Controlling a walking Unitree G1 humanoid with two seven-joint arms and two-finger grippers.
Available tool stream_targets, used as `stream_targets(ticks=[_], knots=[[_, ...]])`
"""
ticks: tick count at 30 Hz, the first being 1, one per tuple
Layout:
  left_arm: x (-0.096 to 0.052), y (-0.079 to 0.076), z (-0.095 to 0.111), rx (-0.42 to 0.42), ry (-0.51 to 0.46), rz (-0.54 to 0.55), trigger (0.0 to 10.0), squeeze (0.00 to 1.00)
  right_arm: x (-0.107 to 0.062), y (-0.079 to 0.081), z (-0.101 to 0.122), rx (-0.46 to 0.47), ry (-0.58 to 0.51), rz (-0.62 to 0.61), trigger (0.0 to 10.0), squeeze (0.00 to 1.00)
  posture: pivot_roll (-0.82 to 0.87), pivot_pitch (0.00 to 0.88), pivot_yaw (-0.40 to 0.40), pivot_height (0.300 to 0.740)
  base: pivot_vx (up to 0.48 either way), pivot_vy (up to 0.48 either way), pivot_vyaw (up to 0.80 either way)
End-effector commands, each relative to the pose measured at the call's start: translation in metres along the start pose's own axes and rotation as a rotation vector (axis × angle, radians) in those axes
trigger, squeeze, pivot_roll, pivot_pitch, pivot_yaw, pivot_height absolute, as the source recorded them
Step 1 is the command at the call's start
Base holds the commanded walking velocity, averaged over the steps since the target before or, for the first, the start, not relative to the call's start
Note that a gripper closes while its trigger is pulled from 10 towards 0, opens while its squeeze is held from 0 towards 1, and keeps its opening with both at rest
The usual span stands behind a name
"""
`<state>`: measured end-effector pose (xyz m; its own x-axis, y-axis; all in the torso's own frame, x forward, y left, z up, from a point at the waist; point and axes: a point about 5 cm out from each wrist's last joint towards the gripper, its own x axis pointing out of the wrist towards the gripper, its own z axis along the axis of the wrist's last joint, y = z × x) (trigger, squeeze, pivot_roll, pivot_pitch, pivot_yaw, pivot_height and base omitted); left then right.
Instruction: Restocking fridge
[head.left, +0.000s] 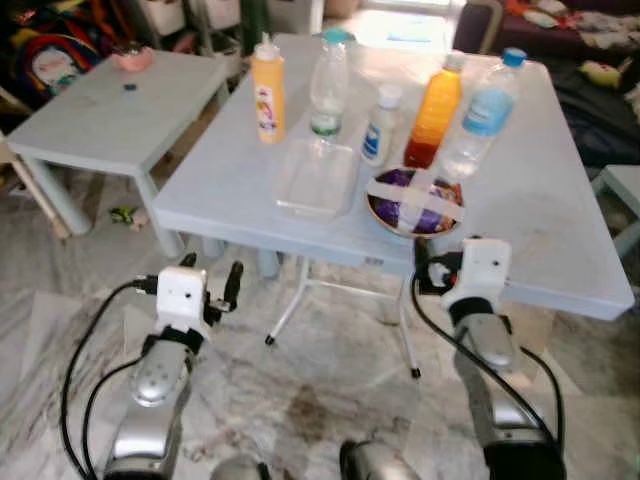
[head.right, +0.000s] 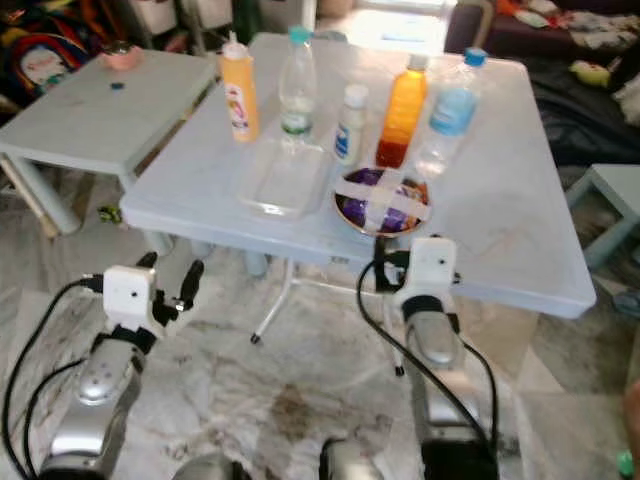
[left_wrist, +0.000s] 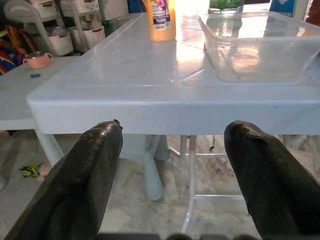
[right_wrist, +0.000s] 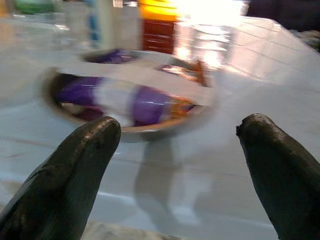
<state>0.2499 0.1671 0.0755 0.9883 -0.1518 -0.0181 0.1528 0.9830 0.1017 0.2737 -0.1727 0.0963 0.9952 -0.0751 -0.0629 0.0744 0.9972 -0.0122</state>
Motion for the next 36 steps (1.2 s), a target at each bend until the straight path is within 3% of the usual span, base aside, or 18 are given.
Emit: stream_targets(ticks=[1,6,13,18,24,30,36], knots=[[-0.002,0.003,-0.001,0.008,0.008,0.005,10.0,0.0,0.005,0.004,0.007,0.025,-0.024,0.015,10.0,0.0,0.08,0.055,0.012,0.74,0.0,0.0,0.0],[-0.002,0.003,0.0,0.015,0.007,-0.002,10.0,0.0,0.011,0.004,0.011,0.111,-0.02,-0.02,10.0,0.0,0.09,0.058,0.015,0.74,0.0,0.0,0.0],[-0.001,0.0,0.0,0.018,0.006,-0.014,10.0,0.0,0.018,0.01,0.015,0.141,-0.016,0.004,10.0,0.0,0.09,0.057,0.014,0.74,0.0,0.0,0.0],[-0.001,0.0,0.0,0.02,0.005,-0.018,10.0,0.0,0.015,0.009,0.008,0.225,0.047,-0.065,10.0,0.0,0.09,0.053,0.013,0.74,0.0,0.0,0.0],[-0.002,-0.001,0.0,0.02,0.005,-0.023,10.0,0.0,0.011,0.008,0.009,0.219,0.04,-0.066,10.0,0.0,0.09,0.052,0.014,0.74,0.0,0.0,0.0],[0.001,-0.004,0.001,0.019,0.0,-0.037,10.0,0.0,0.014,0.005,0.008,0.349,0.092,-0.12,10.0,0.0,0.09,0.057,0.021,0.74,0.0,0.0,0.0],[0.002,-0.005,0.003,0.021,-0.003,-0.042,10.0,0.0,0.024,0.005,0.012,0.406,0.094,-0.135,10.0,0.0,0.09,0.064,0.024,0.74,0.0,0.0,0.0]])
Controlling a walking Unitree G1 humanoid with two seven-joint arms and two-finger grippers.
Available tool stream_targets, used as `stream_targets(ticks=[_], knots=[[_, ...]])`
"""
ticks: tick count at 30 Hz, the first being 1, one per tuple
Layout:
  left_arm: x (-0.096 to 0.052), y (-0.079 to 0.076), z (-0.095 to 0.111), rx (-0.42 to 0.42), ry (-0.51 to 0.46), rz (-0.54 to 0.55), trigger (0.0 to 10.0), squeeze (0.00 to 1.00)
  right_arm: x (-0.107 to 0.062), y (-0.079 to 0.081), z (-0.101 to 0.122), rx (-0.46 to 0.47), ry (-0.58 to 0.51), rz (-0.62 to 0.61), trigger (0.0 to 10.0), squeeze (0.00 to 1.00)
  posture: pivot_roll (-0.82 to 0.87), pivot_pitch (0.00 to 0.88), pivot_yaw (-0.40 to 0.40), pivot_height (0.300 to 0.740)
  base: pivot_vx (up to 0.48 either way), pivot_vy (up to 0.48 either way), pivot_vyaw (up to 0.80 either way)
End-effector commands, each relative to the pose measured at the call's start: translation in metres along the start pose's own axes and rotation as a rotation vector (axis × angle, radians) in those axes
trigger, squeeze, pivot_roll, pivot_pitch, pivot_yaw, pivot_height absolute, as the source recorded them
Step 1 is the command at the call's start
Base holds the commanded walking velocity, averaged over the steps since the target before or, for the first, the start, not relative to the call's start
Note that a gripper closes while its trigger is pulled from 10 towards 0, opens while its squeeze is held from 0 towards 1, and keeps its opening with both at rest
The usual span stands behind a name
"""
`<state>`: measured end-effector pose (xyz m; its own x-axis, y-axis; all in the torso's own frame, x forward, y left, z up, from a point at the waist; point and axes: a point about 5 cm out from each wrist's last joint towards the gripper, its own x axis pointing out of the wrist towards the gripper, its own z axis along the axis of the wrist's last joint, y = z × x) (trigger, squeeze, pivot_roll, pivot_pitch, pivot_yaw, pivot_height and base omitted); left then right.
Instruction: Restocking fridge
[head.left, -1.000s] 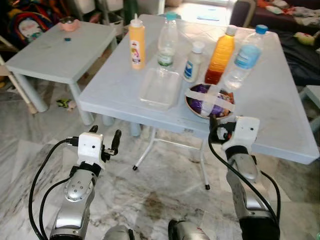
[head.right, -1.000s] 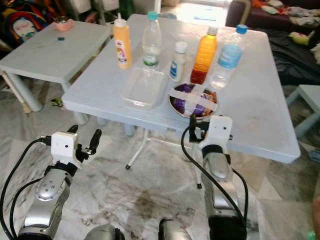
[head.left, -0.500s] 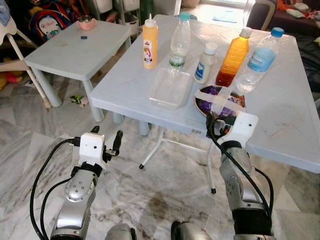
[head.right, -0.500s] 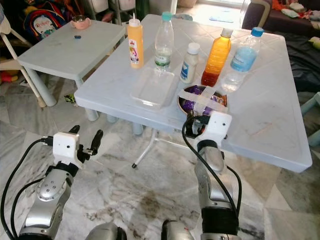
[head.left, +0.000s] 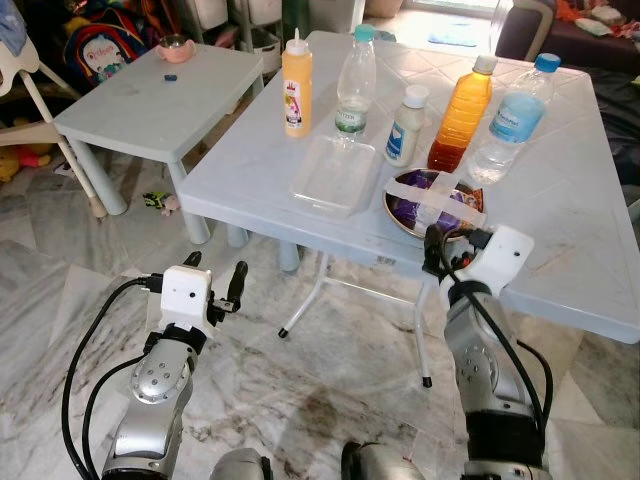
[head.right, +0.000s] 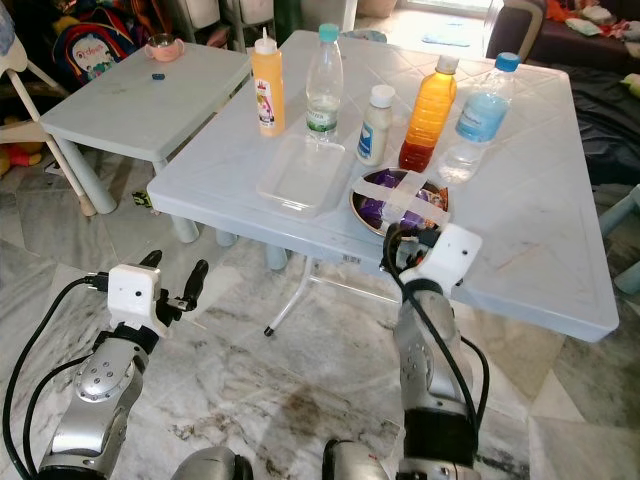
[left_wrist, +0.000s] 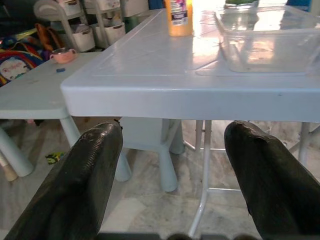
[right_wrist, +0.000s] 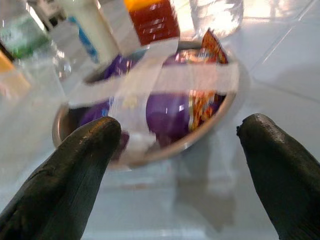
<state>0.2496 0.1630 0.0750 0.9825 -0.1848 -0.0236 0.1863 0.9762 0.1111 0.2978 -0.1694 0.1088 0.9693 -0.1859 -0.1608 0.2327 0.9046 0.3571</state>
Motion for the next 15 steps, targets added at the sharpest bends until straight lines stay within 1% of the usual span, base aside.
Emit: stream_targets(ticks=[1,5,6,9,15], knots=[[0.002,-0.001,0.003,0.011,-0.005,-0.008,10.0,0.0,0.002,0.0,-0.002,0.014,0.016,-0.007,10.0,0.0,0.09,0.064,0.024,0.74,0.0,0.0,0.0],[0.002,-0.001,0.002,0.012,-0.004,-0.008,10.0,0.0,0.007,0.003,0.002,0.029,0.015,0.001,10.0,0.0,0.09,0.066,0.025,0.74,0.0,0.0,0.0],[0.001,-0.001,0.002,0.013,-0.002,-0.009,10.0,0.0,0.013,0.002,-0.002,0.07,0.062,-0.03,10.0,0.0,0.09,0.067,0.025,0.74,0.0,0.0,0.0],[0.001,-0.001,0.002,0.014,-0.002,-0.013,10.0,0.0,0.016,0.003,-0.009,0.1,0.114,-0.051,10.0,0.0,0.09,0.068,0.026,0.74,0.0,0.0,0.0],[0.001,-0.002,0.003,0.018,-0.002,-0.022,10.0,0.0,0.02,0.007,-0.01,0.112,0.128,-0.037,10.0,0.0,0.1,0.072,0.03,0.74,0.0,0.0,0.0]])
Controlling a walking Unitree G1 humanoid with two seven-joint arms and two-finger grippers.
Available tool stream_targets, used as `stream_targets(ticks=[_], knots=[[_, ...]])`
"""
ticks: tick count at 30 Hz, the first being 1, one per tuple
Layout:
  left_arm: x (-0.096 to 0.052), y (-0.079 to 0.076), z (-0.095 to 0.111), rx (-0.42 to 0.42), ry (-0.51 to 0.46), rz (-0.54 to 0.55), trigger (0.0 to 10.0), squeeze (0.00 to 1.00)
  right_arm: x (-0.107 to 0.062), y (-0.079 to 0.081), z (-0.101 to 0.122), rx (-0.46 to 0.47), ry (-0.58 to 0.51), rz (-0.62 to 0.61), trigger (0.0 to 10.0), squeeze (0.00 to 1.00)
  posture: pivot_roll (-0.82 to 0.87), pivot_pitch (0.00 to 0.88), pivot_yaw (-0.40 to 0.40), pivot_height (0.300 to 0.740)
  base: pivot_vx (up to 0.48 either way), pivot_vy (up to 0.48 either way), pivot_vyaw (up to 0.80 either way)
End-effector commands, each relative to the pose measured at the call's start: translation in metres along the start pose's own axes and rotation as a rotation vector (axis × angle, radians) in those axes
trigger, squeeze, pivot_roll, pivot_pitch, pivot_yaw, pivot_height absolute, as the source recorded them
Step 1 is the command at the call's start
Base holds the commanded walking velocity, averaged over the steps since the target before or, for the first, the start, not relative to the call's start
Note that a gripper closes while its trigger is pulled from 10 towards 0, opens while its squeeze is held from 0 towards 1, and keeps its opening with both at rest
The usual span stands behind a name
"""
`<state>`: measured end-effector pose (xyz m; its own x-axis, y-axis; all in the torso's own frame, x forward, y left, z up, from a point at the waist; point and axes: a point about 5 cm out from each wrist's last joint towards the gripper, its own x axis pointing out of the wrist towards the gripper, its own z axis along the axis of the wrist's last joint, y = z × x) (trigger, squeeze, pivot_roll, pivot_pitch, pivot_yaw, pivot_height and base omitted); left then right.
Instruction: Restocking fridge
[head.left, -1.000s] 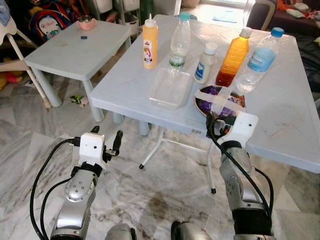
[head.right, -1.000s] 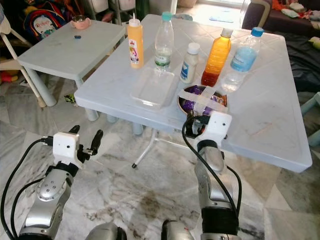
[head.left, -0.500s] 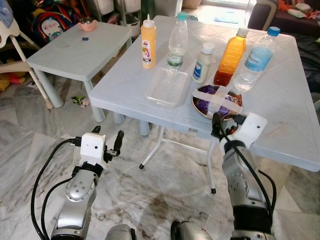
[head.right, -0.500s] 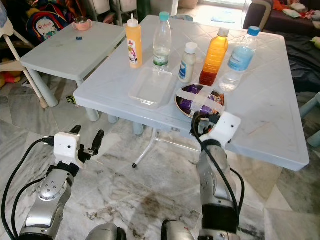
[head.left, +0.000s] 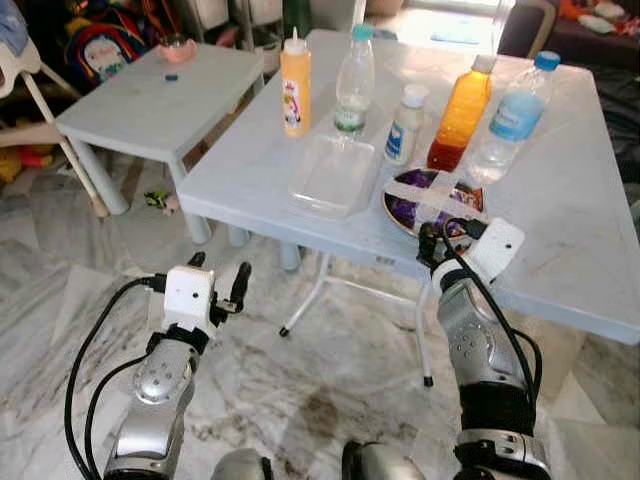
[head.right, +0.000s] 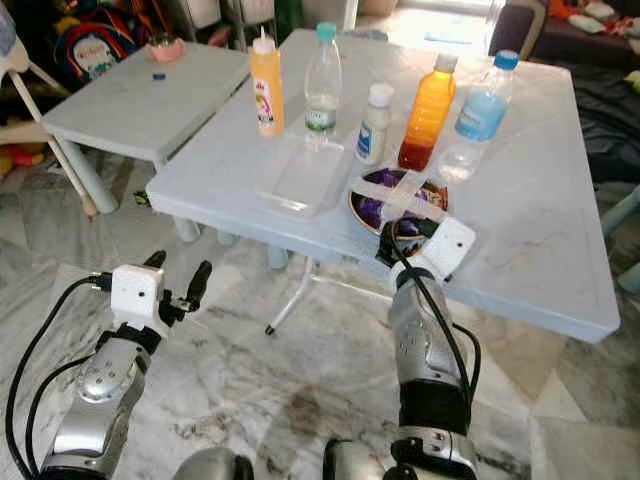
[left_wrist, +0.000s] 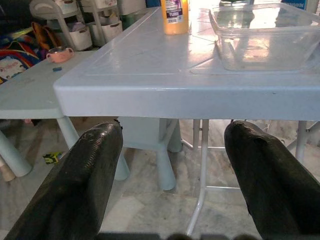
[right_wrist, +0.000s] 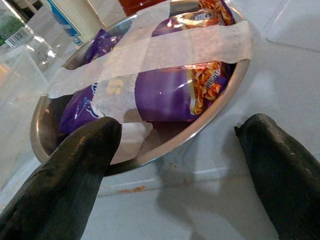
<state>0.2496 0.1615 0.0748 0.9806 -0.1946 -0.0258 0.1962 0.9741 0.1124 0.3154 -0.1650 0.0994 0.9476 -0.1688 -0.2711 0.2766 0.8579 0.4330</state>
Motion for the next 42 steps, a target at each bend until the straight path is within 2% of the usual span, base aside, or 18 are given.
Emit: stream_targets(ticks=[1,3,4,5,13,14,20,25,31,35,37,38,39,42], knots=[[0.0,0.0,0.003,0.018,-0.002,-0.013,10.0,0.0,0.004,0.003,-0.001,0.025,0.028,-0.002,9.1,0.0,0.1,0.072,0.03,0.74,0.0,0.0,0.0],[0.0,0.0,0.002,0.018,-0.002,-0.013,10.0,0.0,0.004,0.003,-0.001,0.03,0.033,-0.002,9.1,0.0,0.1,0.072,0.03,0.74,0.0,0.0,0.0],[0.0,0.0,0.002,0.018,-0.002,-0.014,10.0,0.0,0.005,0.004,-0.001,0.033,0.038,-0.005,4.9,0.0,0.1,0.072,0.03,0.74,0.0,0.0,0.0],[0.0,-0.001,0.003,0.019,-0.002,-0.015,10.0,0.0,0.008,0.003,0.001,0.06,0.04,-0.021,0.0,0.0,0.1,0.073,0.032,0.74,0.0,0.0,0.0],[-0.001,-0.001,0.003,0.023,-0.001,-0.021,10.0,0.0,0.012,-0.004,0.009,0.064,0.028,-0.076,0.1,0.0,0.1,0.079,0.036,0.74,0.0,0.0,0.0],[-0.001,-0.002,0.003,0.023,-0.001,-0.024,10.0,0.0,0.012,-0.007,0.011,0.067,0.026,-0.092,0.4,0.0,0.1,0.08,0.038,0.74,0.0,0.0,0.0],[0.0,-0.003,0.004,0.023,0.0,-0.03,10.0,0.0,0.014,-0.013,0.014,0.08,0.03,-0.129,0.2,0.0,0.1,0.083,0.041,0.74,0.0,0.0,0.0],[0.0,-0.004,0.004,0.023,0.0,-0.033,10.0,0.0,0.015,-0.02,0.018,0.046,0.028,-0.176,0.0,0.0,0.1,0.084,0.042,0.74,0.0,0.0,0.0],[0.0,-0.004,0.004,0.022,0.001,-0.035,10.0,0.0,0.014,-0.029,0.024,0.019,0.015,-0.21,0.3,0.0,0.09,0.086,0.044,0.74,0.0,0.0,0.0],[0.001,-0.005,0.004,0.02,0.001,-0.038,10.0,0.0,0.014,-0.034,0.028,-0.065,-0.014,-0.229,0.1,0.0,0.09,0.085,0.042,0.74,0.0,0.0,0.0],[0.002,-0.005,0.004,0.019,0.0,-0.038,10.0,0.0,0.013,-0.035,0.029,-0.078,-0.019,-0.233,1.5,0.0,0.09,0.085,0.042,0.74,0.0,0.0,0.0],[0.002,-0.005,0.004,0.019,0.0,-0.038,10.0,0.0,0.013,-0.035,0.029,-0.08,-0.019,-0.235,1.5,0.0,0.09,0.084,0.042,0.74,0.0,0.0,0.0],[0.002,-0.005,0.004,0.019,-0.001,-0.038,10.0,0.0,0.014,-0.035,0.029,-0.082,-0.02,-0.239,2.5,0.0,0.09,0.083,0.041,0.74,0.0,0.0,0.0],[0.003,-0.005,0.004,0.019,-0.002,-0.038,10.0,0.0,0.014,-0.035,0.03,-0.083,-0.024,-0.236,2.9,0.0,0.09,0.083,0.04,0.74,0.0,0.0,0.0]])
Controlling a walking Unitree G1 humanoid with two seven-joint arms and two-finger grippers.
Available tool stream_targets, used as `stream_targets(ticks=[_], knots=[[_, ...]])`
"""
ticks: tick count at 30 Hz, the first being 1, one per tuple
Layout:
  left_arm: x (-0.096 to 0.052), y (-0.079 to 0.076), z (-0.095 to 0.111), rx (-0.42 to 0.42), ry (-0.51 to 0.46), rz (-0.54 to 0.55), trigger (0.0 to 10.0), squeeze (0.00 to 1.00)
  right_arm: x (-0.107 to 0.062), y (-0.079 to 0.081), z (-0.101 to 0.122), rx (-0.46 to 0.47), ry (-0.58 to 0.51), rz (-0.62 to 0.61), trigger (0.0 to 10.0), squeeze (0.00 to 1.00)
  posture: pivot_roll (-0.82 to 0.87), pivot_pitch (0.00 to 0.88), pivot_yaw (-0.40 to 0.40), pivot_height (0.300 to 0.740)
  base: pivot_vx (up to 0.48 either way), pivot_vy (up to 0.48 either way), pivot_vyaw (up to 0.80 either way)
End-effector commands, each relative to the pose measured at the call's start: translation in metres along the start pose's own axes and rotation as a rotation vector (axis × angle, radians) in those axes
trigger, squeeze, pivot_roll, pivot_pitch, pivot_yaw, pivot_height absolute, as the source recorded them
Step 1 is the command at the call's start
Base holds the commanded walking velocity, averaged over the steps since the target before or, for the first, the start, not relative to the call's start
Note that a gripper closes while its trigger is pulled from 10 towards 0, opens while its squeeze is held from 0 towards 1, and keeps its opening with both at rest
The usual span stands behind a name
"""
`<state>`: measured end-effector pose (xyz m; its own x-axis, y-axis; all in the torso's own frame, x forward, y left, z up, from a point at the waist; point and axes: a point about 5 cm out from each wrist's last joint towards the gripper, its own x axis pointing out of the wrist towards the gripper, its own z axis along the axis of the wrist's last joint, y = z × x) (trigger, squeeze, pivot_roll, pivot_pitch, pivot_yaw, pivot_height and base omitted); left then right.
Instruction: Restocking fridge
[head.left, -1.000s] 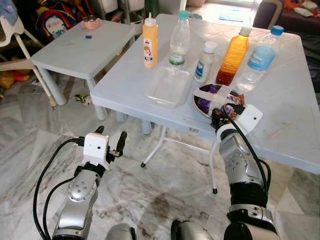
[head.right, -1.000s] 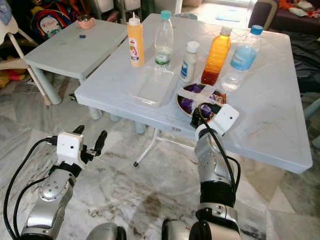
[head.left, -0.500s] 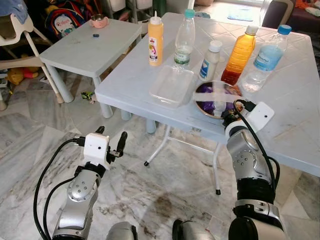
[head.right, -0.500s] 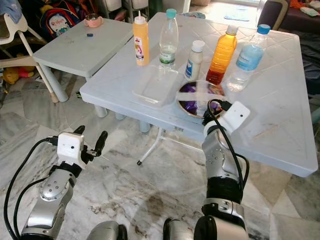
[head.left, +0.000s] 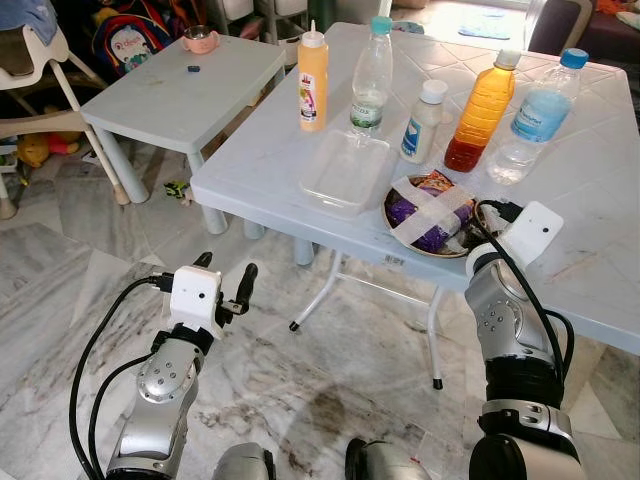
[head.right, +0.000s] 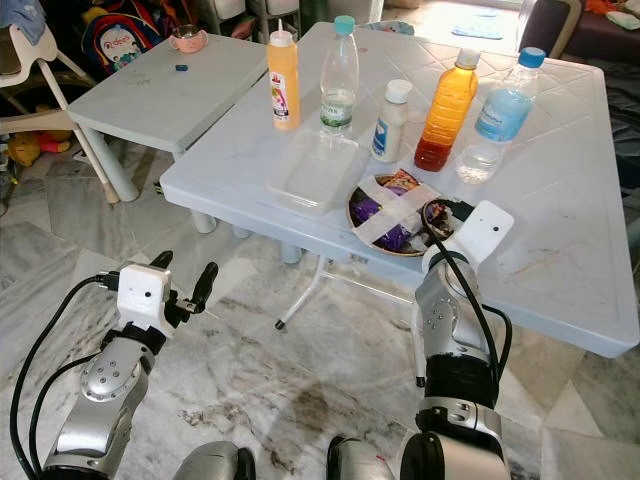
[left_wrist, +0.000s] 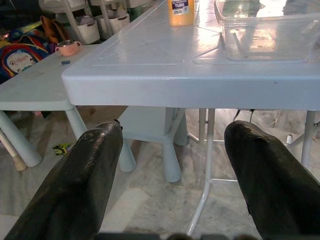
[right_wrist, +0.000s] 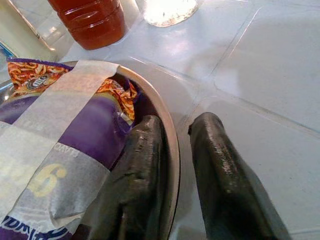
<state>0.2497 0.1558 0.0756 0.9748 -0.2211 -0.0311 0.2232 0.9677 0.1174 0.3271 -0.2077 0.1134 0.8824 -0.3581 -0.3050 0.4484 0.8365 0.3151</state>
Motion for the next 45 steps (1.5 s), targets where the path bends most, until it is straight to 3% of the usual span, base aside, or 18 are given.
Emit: stream_targets(ticks=[1,2,3,4,5,16,17,19,20,26,27,30,34,39,41,45], knots=[[0.002,0.0,0.003,0.013,-0.005,-0.01,10.0,0.0,0.001,-0.006,-0.003,-0.018,0.01,-0.033,5.4,0.0,0.09,0.081,0.039,0.74,0.0,0.0,0.0],[0.002,0.0,0.003,0.013,-0.005,-0.009,10.0,0.0,0.001,-0.006,-0.001,-0.025,0.001,-0.034,5.4,0.0,0.09,0.081,0.039,0.74,0.0,0.0,0.0],[0.002,0.0,0.003,0.013,-0.006,-0.008,10.0,0.0,0.001,-0.006,0.0,-0.033,-0.008,-0.036,6.4,0.0,0.09,0.08,0.038,0.74,0.0,0.0,0.0],[0.002,0.0,0.003,0.013,-0.006,-0.008,10.0,0.0,0.002,-0.004,0.0,-0.01,-0.005,-0.028,9.2,0.0,0.09,0.079,0.038,0.74,0.0,0.0,0.0],[0.003,0.0,0.003,0.013,-0.006,-0.008,10.0,0.0,0.002,-0.003,0.0,0.013,0.0,-0.013,10.0,0.0,0.09,0.079,0.038,0.74,0.0,0.0,0.0],[0.003,0.0,0.003,0.014,-0.008,-0.007,10.0,0.0,0.003,0.003,0.0,0.022,0.018,0.039,10.0,0.0,0.09,0.077,0.037,0.74,0.0,0.0,0.0],[0.004,0.0,0.003,0.014,-0.01,-0.005,10.0,0.0,0.0,0.012,0.0,-0.059,-0.028,0.108,10.0,0.0,0.09,0.076,0.036,0.74,0.0,0.0,0.0],[0.004,0.0,0.004,0.014,-0.01,-0.005,10.0,0.0,-0.001,0.015,-0.001,-0.103,-0.044,0.123,10.0,0.0,0.09,0.076,0.036,0.74,0.0,0.0,0.0],[0.004,0.0,0.004,0.014,-0.011,-0.006,10.0,0.0,-0.002,0.014,-0.001,-0.06,-0.027,0.145,10.0,1.0,0.09,0.076,0.036,0.74,0.0,0.0,0.0],[0.004,0.0,0.004,0.014,-0.011,-0.008,10.0,0.0,-0.001,0.01,-0.003,-0.08,-0.021,0.091,10.0,1.0,0.09,0.076,0.037,0.74,0.0,0.0,0.0],[0.004,-0.001,0.004,0.013,-0.012,-0.008,10.0,0.0,0.0,0.009,-0.004,-0.079,-0.012,0.101,10.0,0.0,0.09,0.077,0.036,0.74,0.0,0.0,0.0],[0.005,-0.001,0.004,0.013,-0.012,-0.009,10.0,0.0,-0.002,0.009,-0.006,-0.021,0.01,0.145,10.0,0.0,0.09,0.076,0.035,0.74,0.0,0.0,0.0],[0.005,-0.001,0.004,0.013,-0.012,-0.008,10.0,0.0,-0.002,0.004,-0.009,-0.017,0.013,0.128,10.0,0.0,0.09,0.075,0.034,0.74,0.0,0.0,0.0],[0.005,-0.001,0.004,0.013,-0.013,-0.007,10.0,0.0,-0.001,0.006,-0.013,-0.029,0.041,0.143,10.0,0.0,0.09,0.072,0.032,0.74,0.0,0.0,0.0],[0.005,-0.002,0.004,0.015,-0.014,-0.01,10.0,0.0,-0.001,0.006,-0.018,-0.084,0.069,0.123,10.0,0.0,0.09,0.072,0.031,0.74,0.0,0.0,0.0],[0.005,-0.002,0.004,0.014,-0.014,-0.013,10.0,0.0,-0.002,0.008,-0.021,-0.022,0.083,0.146,10.0,0.0,0.09,0.072,0.03,0.74,0.0,0.0,0.0]])
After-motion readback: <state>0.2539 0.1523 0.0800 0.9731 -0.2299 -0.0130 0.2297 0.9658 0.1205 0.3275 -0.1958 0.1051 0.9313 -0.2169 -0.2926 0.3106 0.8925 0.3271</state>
